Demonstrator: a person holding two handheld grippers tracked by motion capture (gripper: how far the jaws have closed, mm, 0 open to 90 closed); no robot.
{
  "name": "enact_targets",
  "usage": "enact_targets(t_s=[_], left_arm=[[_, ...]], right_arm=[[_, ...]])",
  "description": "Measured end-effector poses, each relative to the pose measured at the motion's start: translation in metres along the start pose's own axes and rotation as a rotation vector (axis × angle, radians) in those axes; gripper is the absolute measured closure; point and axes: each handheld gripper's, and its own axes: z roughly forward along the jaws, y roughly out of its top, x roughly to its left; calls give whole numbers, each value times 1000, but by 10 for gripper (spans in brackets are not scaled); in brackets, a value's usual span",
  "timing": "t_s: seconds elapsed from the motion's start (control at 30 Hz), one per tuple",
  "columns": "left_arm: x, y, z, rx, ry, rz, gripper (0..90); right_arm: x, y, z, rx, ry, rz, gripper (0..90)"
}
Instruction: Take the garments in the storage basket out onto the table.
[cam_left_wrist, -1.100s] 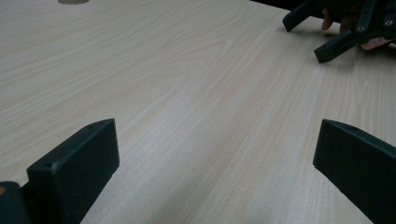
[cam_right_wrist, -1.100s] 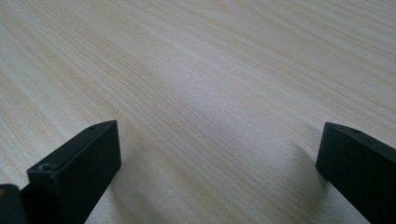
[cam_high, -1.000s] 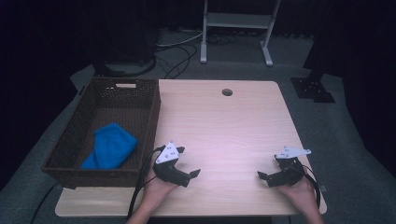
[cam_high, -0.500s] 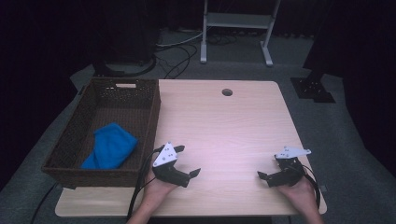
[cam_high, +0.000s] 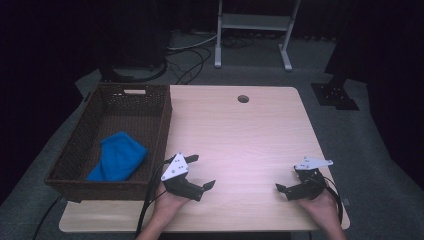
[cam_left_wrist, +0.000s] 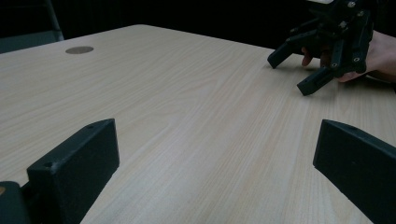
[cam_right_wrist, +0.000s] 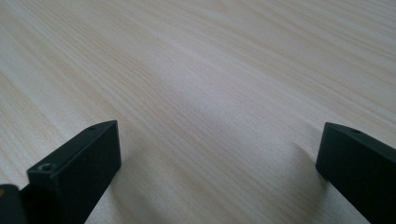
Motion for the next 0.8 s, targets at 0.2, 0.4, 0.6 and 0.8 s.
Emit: enact_targets(t_s=[0.2, 0.4, 0.6, 0.8], left_arm=[[0, 2, -3, -33, -7, 0, 0], [1, 3, -6, -50, -1, 5, 0], [2, 4, -8, -59, 4, 5, 0], [5, 6, -10, -63, 7, 2, 0]], right_arm=[[0, 0, 0, 0, 0, 0, 0], [0, 0, 0, 0, 0, 0, 0], [0, 0, 0, 0, 0, 0, 0], [0, 0, 0, 0, 0, 0, 0]])
